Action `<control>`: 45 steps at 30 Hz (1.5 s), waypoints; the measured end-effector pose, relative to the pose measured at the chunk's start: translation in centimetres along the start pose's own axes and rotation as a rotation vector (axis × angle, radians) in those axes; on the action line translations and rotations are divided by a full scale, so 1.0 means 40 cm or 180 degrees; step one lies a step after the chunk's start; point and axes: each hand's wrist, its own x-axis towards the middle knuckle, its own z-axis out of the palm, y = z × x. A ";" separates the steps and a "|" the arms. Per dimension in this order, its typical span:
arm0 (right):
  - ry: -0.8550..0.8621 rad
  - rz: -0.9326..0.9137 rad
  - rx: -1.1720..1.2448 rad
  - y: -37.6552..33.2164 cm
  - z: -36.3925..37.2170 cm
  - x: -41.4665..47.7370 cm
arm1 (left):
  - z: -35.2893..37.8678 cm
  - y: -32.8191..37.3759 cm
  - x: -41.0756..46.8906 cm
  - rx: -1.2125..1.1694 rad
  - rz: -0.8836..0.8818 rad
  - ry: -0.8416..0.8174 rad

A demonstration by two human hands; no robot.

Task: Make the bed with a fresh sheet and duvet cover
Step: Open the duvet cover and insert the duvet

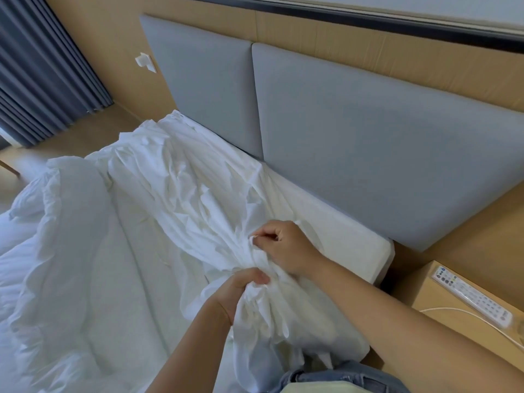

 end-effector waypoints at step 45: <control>-0.0108 0.0248 0.0343 0.024 0.012 -0.086 | 0.030 -0.008 0.040 0.0072 0.0194 0.0631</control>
